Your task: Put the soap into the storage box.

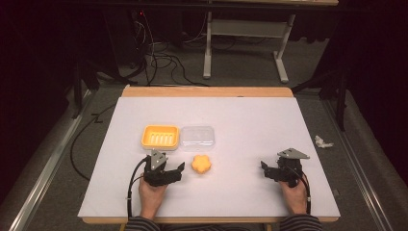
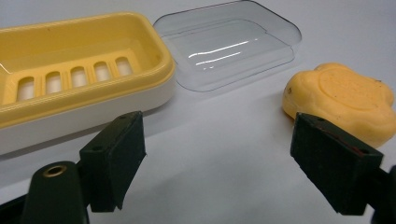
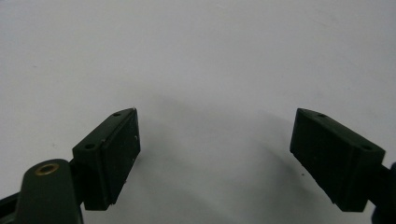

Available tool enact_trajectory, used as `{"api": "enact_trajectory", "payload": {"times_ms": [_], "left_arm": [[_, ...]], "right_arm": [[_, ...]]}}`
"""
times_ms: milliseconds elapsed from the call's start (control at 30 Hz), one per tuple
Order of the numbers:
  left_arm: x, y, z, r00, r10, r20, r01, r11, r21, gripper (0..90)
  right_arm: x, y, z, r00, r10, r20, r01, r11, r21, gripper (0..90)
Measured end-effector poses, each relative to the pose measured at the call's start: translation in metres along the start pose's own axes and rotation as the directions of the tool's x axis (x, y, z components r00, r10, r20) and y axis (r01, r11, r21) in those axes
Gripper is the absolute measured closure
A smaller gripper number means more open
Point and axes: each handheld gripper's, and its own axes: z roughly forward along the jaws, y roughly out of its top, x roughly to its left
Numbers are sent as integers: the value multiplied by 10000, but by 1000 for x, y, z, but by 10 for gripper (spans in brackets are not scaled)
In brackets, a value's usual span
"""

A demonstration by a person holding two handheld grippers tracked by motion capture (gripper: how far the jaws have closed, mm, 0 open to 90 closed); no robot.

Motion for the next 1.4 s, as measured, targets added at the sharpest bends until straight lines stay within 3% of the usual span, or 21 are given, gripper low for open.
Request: {"api": "enact_trajectory", "payload": {"times_ms": [300, 600, 833, 1000, 1400], "left_arm": [[-1, -1, 1, 9999, 134, -75, -133, 9998, 129, 190], [0, 0, 2, 9998, 19, -193, -17, 10000, 90, 189], [2, 2, 1, 9997, -209, -127, 209, 9998, -26, 191], [1, 1, 0, 9999, -34, -113, 33, 9999, -134, 193], [-2, 2, -4, 9999, -121, -28, 121, 9999, -12, 175]], "right_arm": [[0, 0, 1, 10000, -50, -7, 50, 10000, 15, 166], [0, 0, 1, 10000, -86, -7, 86, 9999, 51, 167], [0, 0, 1, 10000, -91, -16, 91, 9999, 94, 166], [1, 1, 2, 10000, -97, 4, 97, 9999, 107, 167], [2, 1, 3, 9999, -158, 60, 157, 9996, 236, 166]]}}
